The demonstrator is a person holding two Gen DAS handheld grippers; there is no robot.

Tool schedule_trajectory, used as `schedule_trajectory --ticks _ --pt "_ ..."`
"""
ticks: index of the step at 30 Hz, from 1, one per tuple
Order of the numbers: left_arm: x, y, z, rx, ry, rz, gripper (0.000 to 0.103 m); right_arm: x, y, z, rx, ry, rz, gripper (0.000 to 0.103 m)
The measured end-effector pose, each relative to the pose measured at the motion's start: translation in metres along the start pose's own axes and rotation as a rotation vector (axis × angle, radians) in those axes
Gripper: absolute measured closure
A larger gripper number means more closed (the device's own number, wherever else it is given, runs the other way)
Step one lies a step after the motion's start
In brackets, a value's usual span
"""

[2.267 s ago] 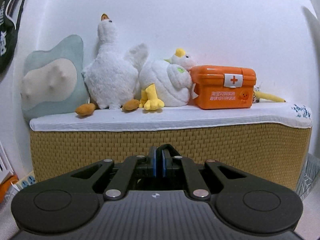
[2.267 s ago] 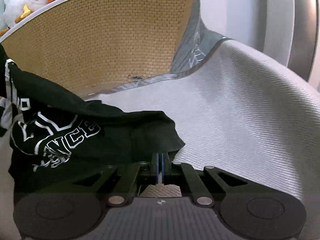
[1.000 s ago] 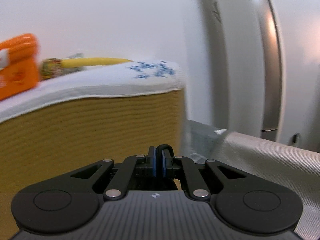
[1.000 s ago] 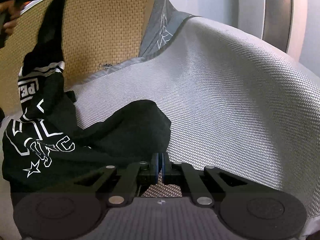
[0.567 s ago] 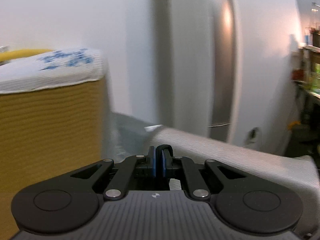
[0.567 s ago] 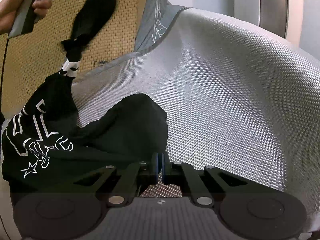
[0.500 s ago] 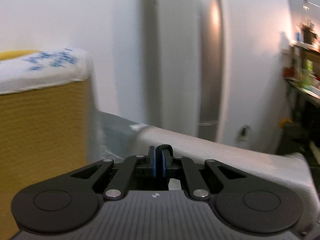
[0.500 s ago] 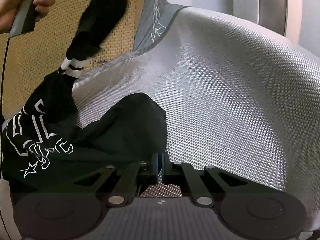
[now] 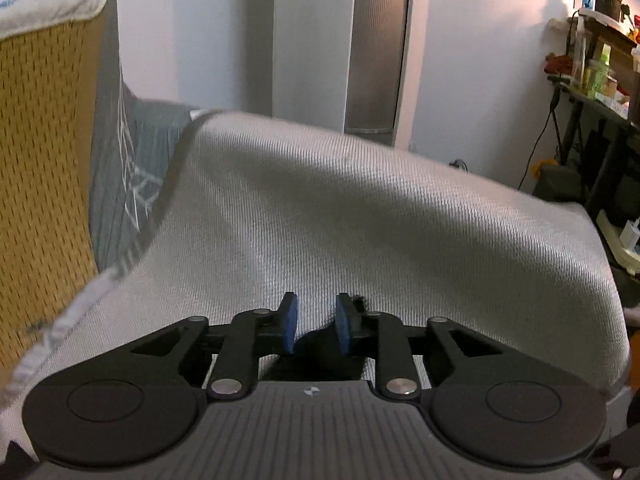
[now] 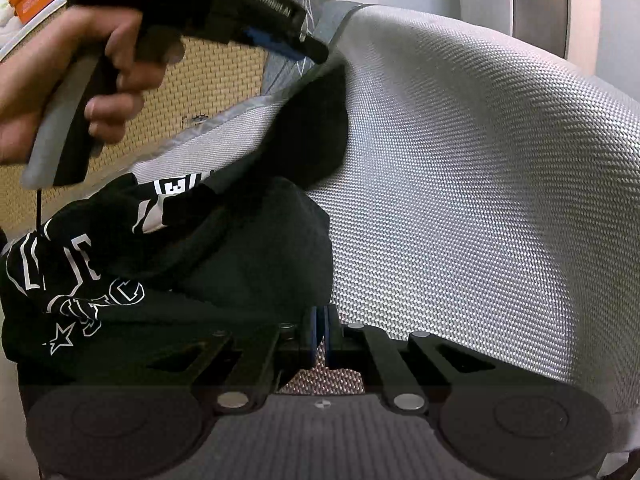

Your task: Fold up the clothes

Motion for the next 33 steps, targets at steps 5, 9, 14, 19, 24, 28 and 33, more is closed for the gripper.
schedule_trajectory --ticks 5,9,14,19,24,28,33 --pt "-0.020 0.012 -0.016 -0.002 -0.010 -0.009 0.068 -0.001 0.000 -0.003 -0.008 0.012 -0.002 0.098" --pt "-0.047 0.025 -0.036 0.011 -0.038 -0.022 0.063 0.000 -0.004 -0.012 0.003 0.040 -0.009 0.098" --pt "-0.115 0.072 -0.073 0.008 -0.163 -0.055 0.062 0.009 -0.011 -0.028 0.025 0.058 0.005 0.098" --pt "-0.186 0.140 -0.108 -0.065 -0.245 -0.170 0.062 0.009 -0.010 -0.029 0.028 0.054 0.005 0.097" --pt "-0.241 0.209 -0.134 -0.172 -0.382 -0.255 0.057 -0.003 -0.014 -0.027 0.026 0.050 -0.029 0.097" --pt "-0.280 0.258 -0.150 -0.224 -0.457 -0.408 0.057 -0.020 -0.016 -0.022 0.018 0.042 -0.069 0.096" --pt "-0.306 0.287 -0.160 -0.234 -0.490 -0.474 0.048 -0.041 -0.020 -0.016 0.009 0.043 -0.123 0.095"
Point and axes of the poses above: each gripper's, at about its wrist camera, not at the fingertips, and z roughly the way its jaws point, x to its right, y to its underside, the point moved 3 cm from there along z, roughly the way its jaws point, and after that the axes turned 10 degrees about -x, right-handed, at the moved point
